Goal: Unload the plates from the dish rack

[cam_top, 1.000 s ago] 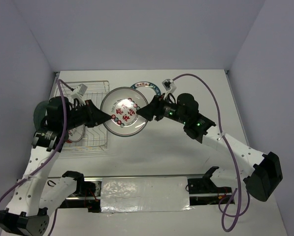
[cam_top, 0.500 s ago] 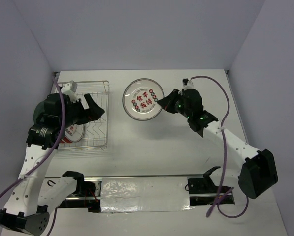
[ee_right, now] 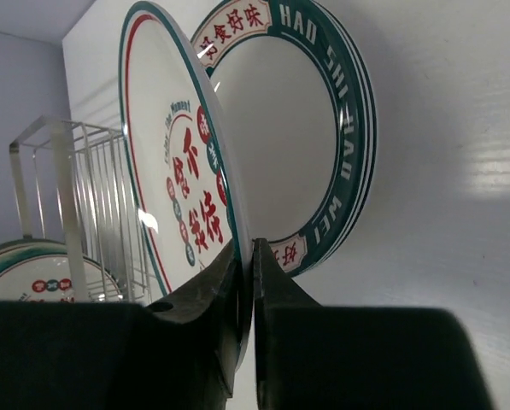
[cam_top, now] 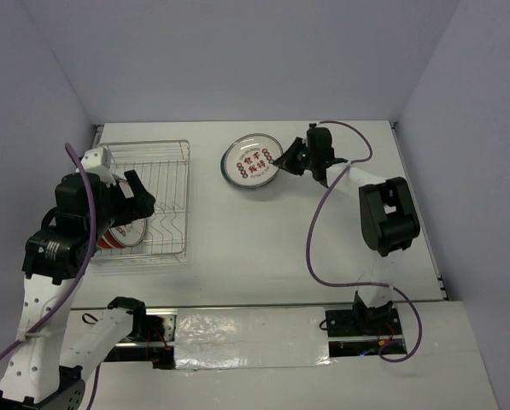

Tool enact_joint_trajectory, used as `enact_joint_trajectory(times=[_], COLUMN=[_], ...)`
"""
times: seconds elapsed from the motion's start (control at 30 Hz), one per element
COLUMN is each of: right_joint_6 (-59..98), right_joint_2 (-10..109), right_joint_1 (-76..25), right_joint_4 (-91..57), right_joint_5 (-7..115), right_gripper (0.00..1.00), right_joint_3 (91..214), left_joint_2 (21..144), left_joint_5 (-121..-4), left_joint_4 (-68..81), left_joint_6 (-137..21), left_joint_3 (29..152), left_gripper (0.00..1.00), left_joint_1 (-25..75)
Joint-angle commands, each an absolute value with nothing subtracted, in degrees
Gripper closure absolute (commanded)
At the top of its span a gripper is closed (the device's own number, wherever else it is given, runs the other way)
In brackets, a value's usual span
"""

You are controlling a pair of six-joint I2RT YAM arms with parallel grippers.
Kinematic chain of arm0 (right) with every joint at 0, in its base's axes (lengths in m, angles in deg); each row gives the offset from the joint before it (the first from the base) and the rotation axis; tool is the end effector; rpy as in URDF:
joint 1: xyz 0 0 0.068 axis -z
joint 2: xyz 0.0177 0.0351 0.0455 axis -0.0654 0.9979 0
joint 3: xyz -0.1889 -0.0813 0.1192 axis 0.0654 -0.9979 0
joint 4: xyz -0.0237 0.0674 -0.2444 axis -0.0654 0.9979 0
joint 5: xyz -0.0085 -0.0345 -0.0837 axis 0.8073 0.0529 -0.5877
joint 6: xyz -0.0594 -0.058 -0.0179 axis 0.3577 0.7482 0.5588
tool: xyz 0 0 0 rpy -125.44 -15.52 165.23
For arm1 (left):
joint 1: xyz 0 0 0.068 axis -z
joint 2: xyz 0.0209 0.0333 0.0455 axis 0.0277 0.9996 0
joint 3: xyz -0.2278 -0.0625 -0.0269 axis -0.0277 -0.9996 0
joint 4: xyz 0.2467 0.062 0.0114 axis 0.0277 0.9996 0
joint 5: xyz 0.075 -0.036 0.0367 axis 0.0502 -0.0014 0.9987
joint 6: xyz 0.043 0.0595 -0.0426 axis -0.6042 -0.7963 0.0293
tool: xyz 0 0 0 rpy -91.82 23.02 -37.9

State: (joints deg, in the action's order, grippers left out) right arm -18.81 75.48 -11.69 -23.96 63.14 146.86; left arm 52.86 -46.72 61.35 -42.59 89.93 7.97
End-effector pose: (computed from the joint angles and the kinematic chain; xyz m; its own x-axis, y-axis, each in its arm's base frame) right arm 0.4158 0.1373 0.1606 -0.6974 0.5110 -0.5025 -0.0009 0.7006 0.7136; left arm 0.1814 -0.0204 0.3666 -0.4236 -0.3806 -0.8220 -0.1596 0.9246 -0.3458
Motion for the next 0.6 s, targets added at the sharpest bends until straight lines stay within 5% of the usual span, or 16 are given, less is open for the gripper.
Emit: enact_joint_trajectory(times=[0.0,0.07,0.17,0.4,0.57], right_joint_6=[-20.0,-19.2,-17.5,-2.7,1.0], right_joint_2=[79.0,81.2,82.4,81.8,91.0], right_joint_1=[-11.0,-11.1,-11.3,-18.7,-21.0], right_joint_4=[-27.2,-24.3,-23.0,2.9,18.1], right_joint_5=[67.2,67.7,68.8,47.7,44.3], right_gripper=[0.83,0.56,0.40,0.22,0.16], right_joint_3=[154.9,157.9,158.8,172.0,183.8], left_joint_2=[52.2,52.1,51.8,51.4,51.0], left_joint_5=[-46.1,-46.7,-44.8,-39.6,-37.6], left_joint_4=[62.1,62.1,63.1,65.0,66.4], left_joint_6=[-43.9,-44.1,-44.7,-44.5,-44.2], left_joint_3=[91.4,91.5,91.8,90.2,89.0], left_gripper=[0.01,0.01,0.01,0.00,0.01], left_joint_1=[7.9,7.8,7.8,7.9,7.8])
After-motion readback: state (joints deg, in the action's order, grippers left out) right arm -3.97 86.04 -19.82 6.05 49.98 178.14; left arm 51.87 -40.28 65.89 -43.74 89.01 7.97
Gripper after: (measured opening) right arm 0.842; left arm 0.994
